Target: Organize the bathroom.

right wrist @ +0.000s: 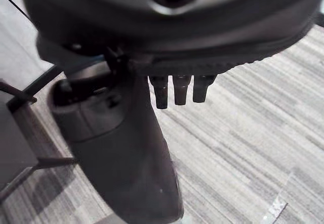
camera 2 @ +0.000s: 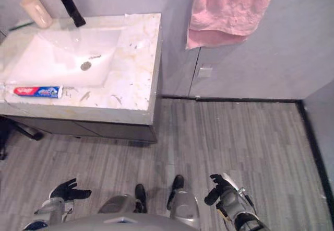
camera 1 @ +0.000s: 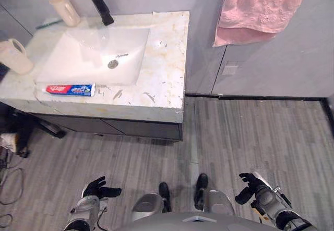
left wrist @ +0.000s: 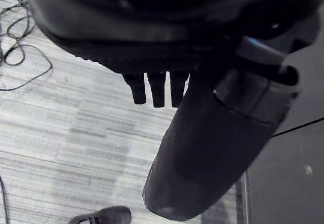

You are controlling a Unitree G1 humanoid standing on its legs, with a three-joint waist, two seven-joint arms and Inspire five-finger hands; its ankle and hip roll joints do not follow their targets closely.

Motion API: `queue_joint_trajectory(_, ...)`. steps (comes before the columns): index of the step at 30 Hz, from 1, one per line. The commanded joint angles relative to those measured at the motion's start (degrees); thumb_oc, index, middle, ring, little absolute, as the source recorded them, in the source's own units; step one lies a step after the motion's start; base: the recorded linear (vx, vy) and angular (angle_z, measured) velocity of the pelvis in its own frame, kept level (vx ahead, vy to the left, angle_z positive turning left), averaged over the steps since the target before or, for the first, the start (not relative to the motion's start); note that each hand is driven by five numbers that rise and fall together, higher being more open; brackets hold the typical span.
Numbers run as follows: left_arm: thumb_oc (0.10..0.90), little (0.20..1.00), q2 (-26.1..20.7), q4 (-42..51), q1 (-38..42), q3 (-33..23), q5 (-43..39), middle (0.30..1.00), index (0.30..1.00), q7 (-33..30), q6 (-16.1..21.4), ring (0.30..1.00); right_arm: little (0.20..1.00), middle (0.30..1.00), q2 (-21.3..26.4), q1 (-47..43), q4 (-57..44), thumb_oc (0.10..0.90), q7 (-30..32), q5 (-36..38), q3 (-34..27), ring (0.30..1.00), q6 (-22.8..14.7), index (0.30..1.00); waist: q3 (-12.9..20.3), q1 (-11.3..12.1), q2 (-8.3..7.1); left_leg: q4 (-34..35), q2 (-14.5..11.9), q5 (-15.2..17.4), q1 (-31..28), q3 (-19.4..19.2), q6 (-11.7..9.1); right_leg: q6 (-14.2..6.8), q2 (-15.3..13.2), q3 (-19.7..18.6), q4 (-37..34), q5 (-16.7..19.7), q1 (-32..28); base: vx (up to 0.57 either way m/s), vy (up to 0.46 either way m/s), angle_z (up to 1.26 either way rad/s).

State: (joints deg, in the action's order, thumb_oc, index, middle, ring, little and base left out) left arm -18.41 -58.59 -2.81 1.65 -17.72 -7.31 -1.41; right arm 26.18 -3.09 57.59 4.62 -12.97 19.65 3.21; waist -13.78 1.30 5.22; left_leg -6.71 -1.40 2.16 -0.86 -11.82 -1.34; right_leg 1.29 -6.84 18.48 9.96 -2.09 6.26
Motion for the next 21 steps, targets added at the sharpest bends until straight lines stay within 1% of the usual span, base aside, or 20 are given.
queue_joint_trajectory(1,0.8,0.9,-3.49,1.91,-1.48,-1.1,0.43,0.9,0.9,-0.65,2.59,0.9,0.9,0.9,1.69,-2.2,-2.2,0.8,2.53,0.4,-0.78,0.9,-0.68,0.9,-1.08,0.74,-4.83,-14.06,-1.23,0.91,4.0,3.39,-2.71,-4.78,-2.63,-2.0,-0.87,-1.37,-2.27,0.02,-0.024,0.15)
queue_joint_trajectory(2,0.8,0.9,-3.45,1.74,-1.64,-1.3,0.23,0.9,0.9,-0.86,2.89,0.9,0.9,0.9,1.67,-2.43,-2.37,0.8,2.15,0.28,-0.44,0.9,-0.45,0.9,-1.13,1.27,-5.29,-18.87,-1.03,-2.18,6.1,7.08,-3.49,-4.19,-2.39,-2.81,-1.31,-1.21,-2.74,0.02,-0.007,0.21)
queue_joint_trajectory(3,0.8,0.9,-3.28,1.86,-1.81,-1.42,-0.23,0.9,0.9,-1.34,2.87,0.9,0.9,0.9,1.68,-2.78,-2.44,0.8,1.54,-0.32,-0.02,0.9,-0.32,0.9,-1.16,1.85,-6.01,-22.64,-0.23,-4.24,8.47,10.54,-3.59,-3.96,-2.6,-3.85,-1.95,-0.62,-3.17,0.04,0.027,0.15)
queue_joint_trajectory(4,0.8,0.9,-3.0,1.94,-2.04,-1.61,-0.63,0.9,0.9,-1.95,2.75,0.9,0.9,0.9,1.7,-3.12,-2.5,0.8,1.07,-0.89,0.52,0.9,-0.34,0.9,-1.18,2.33,-6.4,-23.5,-0.44,-4.48,9.61,12.14,-3.27,-3.9,-2.58,-4.85,-2.26,-0.53,-3.68,0.06,0.075,-0.17)
queue_joint_trajectory(5,0.8,0.9,-2.75,1.91,-2.24,-1.75,-0.79,0.9,0.9,-2.46,2.48,0.9,0.9,0.9,1.63,-3.44,-2.33,0.8,1.0,-1.22,0.95,0.9,-0.69,0.9,-0.93,2.42,-6.45,-21.85,-2.45,-5.42,9.17,12.2,-3.5,-3.9,-2.42,-5.36,-2.39,-0.75,-4.0,0.06,0.114,-0.61)
queue_joint_trajectory(6,0.8,0.9,-2.57,1.72,-2.28,-1.79,-0.69,0.9,0.9,-2.68,2.24,0.9,0.9,0.9,1.53,-3.65,-2.24,0.8,1.07,-1.13,1.08,0.9,-0.74,0.9,-0.63,2.28,-6.34,-18.74,-4.79,-6.06,7.3,11.32,-3.76,-3.93,-2.38,-5.37,-2.44,-0.94,-4.24,0.08,0.281,-0.89)
queue_joint_trajectory(7,0.8,0.9,-2.33,0.96,-1.93,-1.36,-0.27,0.9,0.9,-3.11,1.84,0.9,0.9,0.9,1.44,-3.88,-2.21,0.8,1.71,-0.25,1.14,0.9,-0.81,0.9,0.59,1.6,-5.6,-9.82,-8.82,-7.91,3.36,10.07,-4.32,-4.25,-2.55,-5.12,-2.25,-1.26,-4.19,0.08,0.3,-0.8)
queue_joint_trajectory(9,0.8,0.9,-1.96,0.15,-1.68,-0.96,-0.8,0.9,0.9,-3.76,1.78,0.9,0.9,0.9,1.53,-4.29,-1.81,0.8,2.6,0.88,1.46,0.9,-1.13,0.9,0.89,1.95,-4.81,-5.17,-8.22,-8.03,3.05,12.93,-4.15,-5.27,-2.91,-6.76,-1.93,-1.3,-3.99,0.06,0.268,-0.27)
queue_joint_trajectory(10,0.8,0.9,-1.66,0.04,-1.58,-1.13,-0.84,0.9,0.9,-4.23,1.41,0.9,0.9,0.9,1.42,-4.53,-1.8,0.8,2.83,1.77,1.23,0.9,-1.33,0.9,1.07,1.89,-4.63,-4.91,-8.28,-7.64,2.58,13.21,-4.73,-5.73,-3.46,-7.09,-1.85,-0.95,-3.83,0.03,0.204,0.08)
queue_joint_trajectory(11,0.8,0.9,-1.38,-0.08,-1.25,-1.24,-1.23,0.9,0.9,-5.07,1.04,0.9,0.9,0.9,1.31,-4.69,-2.11,0.8,2.9,2.83,1.15,0.9,-1.27,0.9,1.26,1.72,-4.42,-3.79,-8.15,-5.81,1.8,12.19,-4.8,-6.14,-4.13,-6.71,-1.75,-0.71,-3.67,0.01,0.154,0.04)
queue_joint_trajectory(13,0.8,0.9,-1.41,-0.49,-0.78,-1.26,-2.19,0.9,0.9,-6.13,0.45,0.9,0.9,0.9,1.18,-4.74,-2.23,0.8,2.83,3.35,0.96,0.9,-1.81,0.9,1.52,1.34,-4.04,-1.8,-8.05,-4.18,0.48,10.45,-4.93,-6.73,-4.83,-6.15,-1.64,-0.26,-3.53,-0.01,0.156,-0.08)
queue_joint_trajectory(14,0.8,0.9,-1.53,-1.5,0.11,-1.13,-1.95,0.9,0.9,-6.21,0.41,0.9,0.9,0.9,0.69,-4.3,-2.83,0.8,3.24,6.6,0.59,0.9,-3.52,0.9,1.94,0.92,-3.87,0.22,-7.32,-2.02,-0.55,8.31,-4.74,-7.99,-6.33,-5.3,-2.08,1.11,-3.57,-0.01,0.145,-0.05)
queue_joint_trajectory(15,0.8,0.9,-1.53,-1.5,0.11,-1.13,-1.95,0.9,0.9,-6.21,0.41,0.9,0.9,0.9,0.69,-4.3,-2.83,0.8,3.24,6.6,0.59,0.9,-3.52,0.9,1.94,0.92,-3.87,0.22,-7.32,-2.02,-0.55,8.31,-4.74,-7.99,-6.33,-5.3,-2.08,1.11,-3.57,-0.01,0.143,0.23)
queue_joint_trajectory(16,0.8,0.9,-1.55,-1.79,0.39,-1.05,-2.11,0.9,0.9,-6.58,0.29,0.9,0.9,0.9,0.11,-4.16,-3.05,0.8,2.62,9.33,-0.01,0.9,-4.06,0.9,2.07,0.79,-3.93,0.94,-6.71,-1.1,-0.85,7.83,-4.42,-8.74,-7.1,-5.28,-2.54,1.98,-3.56,0.0,0.112,0.22)
queue_joint_trajectory(17,0.8,0.9,-1.49,-2.27,0.48,-1.2,-4.06,0.9,0.9,-6.03,0.36,0.9,0.9,0.9,-0.67,-4.11,-3.27,0.8,1.72,10.42,-0.69,0.9,-4.22,0.9,2.17,0.64,-3.9,2.37,-6.3,-0.61,-1.58,7.2,-3.96,-9.65,-7.8,-5.32,-3.05,2.91,-3.34,0.0,0.158,0.25)
queue_joint_trajectory(19,0.8,0.9,-1.58,-2.98,0.28,-1.59,-4.63,0.9,0.9,-3.91,0.27,0.9,0.9,0.9,-1.72,-3.84,-2.56,0.8,-1.98,12.13,-1.12,0.9,-1.86,0.9,2.51,0.5,-3.87,5.09,-6.1,-0.69,-2.91,6.45,-3.51,-10.75,-8.26,-5.23,-3.75,3.87,-3.15,0.01,0.133,0.13)
queue_joint_trajectory(21,0.8,0.9,-1.78,-3.03,0.12,-1.3,-4.76,0.9,0.9,-2.63,0.2,0.9,0.9,0.9,-2.02,-3.33,-1.9,0.8,-3.15,13.22,-1.64,0.9,-1.44,0.9,2.69,0.51,-3.86,6.21,-5.92,-0.91,-3.28,6.4,-3.43,-11.09,-8.25,-5.1,-4.42,4.27,-3.39,0.01,0.085,0.17)
